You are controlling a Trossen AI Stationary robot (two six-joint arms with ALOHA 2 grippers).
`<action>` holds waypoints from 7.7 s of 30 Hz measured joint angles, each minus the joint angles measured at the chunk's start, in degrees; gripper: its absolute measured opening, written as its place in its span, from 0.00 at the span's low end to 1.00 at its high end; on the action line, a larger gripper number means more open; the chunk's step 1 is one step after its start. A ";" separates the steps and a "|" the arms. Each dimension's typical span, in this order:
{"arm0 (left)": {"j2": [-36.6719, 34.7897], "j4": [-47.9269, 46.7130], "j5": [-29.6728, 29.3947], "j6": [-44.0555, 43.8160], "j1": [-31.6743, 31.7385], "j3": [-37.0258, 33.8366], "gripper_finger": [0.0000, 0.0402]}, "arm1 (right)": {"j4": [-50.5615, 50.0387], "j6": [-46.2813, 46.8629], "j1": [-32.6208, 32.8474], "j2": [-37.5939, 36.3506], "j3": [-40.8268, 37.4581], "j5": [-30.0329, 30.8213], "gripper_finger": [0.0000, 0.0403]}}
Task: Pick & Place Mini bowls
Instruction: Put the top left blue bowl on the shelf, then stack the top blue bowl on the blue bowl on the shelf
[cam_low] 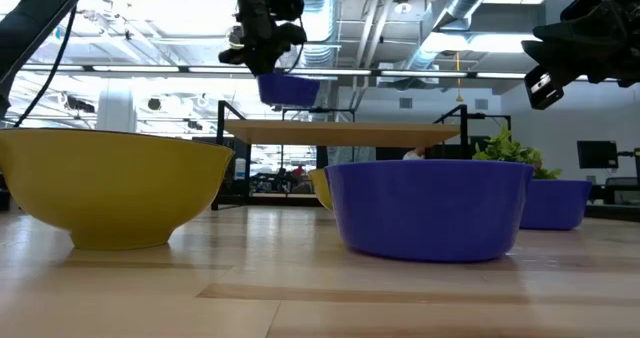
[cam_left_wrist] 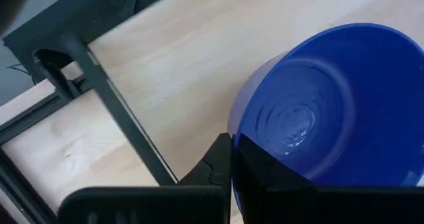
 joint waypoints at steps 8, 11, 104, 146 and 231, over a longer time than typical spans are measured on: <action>-1.33 1.25 0.06 3.17 1.85 -3.98 0.01 | 0.00 0.04 0.00 0.00 0.00 0.00 0.18; -2.79 3.29 1.41 3.39 3.09 -6.51 0.01 | 0.00 0.04 0.00 0.02 0.00 0.00 0.18; -24.60 13.30 5.10 -0.81 -16.97 -22.98 0.25 | 0.09 0.11 0.00 0.00 0.00 -0.02 0.18; -58.01 96.91 7.36 1.61 -30.68 -95.23 0.25 | 13.86 22.10 0.02 0.01 0.00 10.01 0.18; -95.88 107.24 33.07 -1.37 -22.32 -123.91 0.25 | -12.75 12.79 0.13 37.86 30.49 6.74 0.18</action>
